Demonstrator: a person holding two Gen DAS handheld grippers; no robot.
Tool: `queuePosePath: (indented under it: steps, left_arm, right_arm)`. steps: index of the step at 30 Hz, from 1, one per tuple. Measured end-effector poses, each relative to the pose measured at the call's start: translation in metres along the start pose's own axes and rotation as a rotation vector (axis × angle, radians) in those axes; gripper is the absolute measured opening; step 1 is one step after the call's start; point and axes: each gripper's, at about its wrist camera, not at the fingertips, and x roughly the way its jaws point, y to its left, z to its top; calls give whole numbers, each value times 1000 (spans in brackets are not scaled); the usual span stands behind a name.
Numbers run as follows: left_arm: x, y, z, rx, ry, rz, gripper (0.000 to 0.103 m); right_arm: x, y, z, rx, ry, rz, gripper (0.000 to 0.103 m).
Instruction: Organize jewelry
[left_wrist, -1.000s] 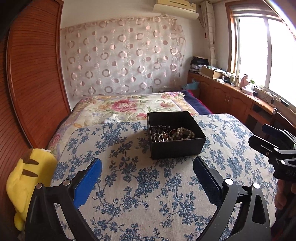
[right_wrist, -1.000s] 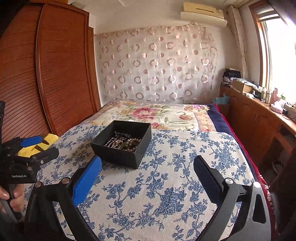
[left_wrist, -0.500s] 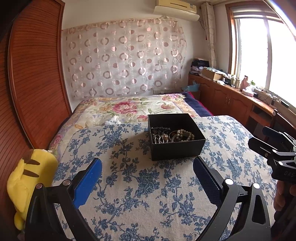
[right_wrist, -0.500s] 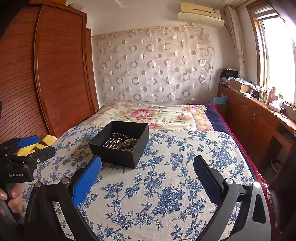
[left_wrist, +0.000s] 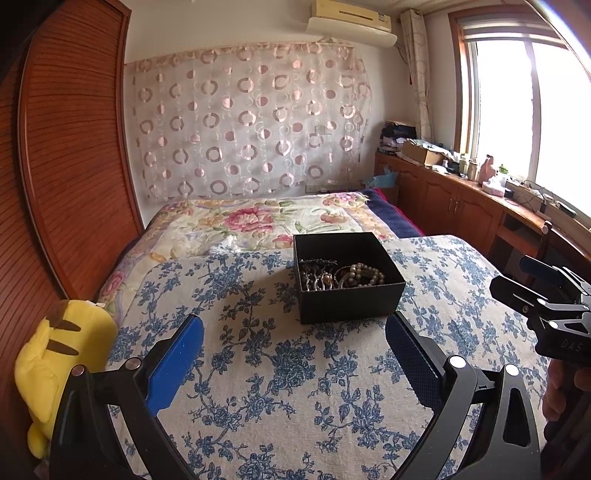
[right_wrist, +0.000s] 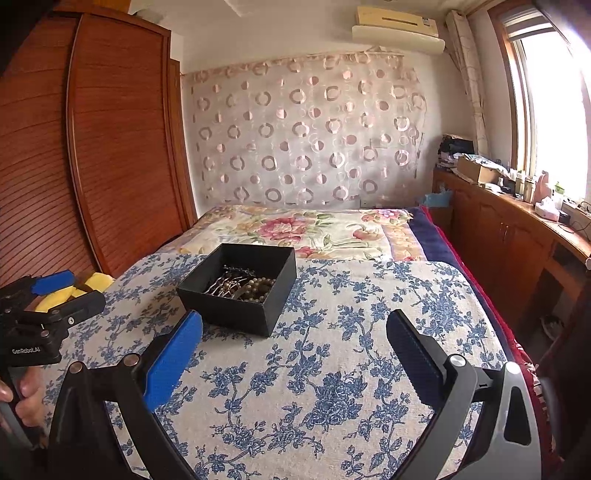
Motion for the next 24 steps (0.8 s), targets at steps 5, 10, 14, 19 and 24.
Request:
queuePosePath:
  steps: [5, 10, 14, 19, 24]
  left_arm:
    - [-2, -1, 0, 0, -3, -2, 95]
    - [-1, -1, 1, -1, -4, -1, 95]
    - [-2, -1, 1, 0, -5, -1, 95]
    - [-4, -2, 3, -2, -9, 0, 95]
    - [-4, -2, 3, -1, -8, 0, 95]
  right_arm:
    - [0, 1, 1, 1, -2, -1, 101]
    - [0, 1, 1, 1, -3, -1, 100]
    - [0, 1, 0, 3, -3, -1, 101]
    - [-1, 2, 2, 2, -7, -2, 101]
    - [-1, 3, 3, 1, -7, 0, 101]
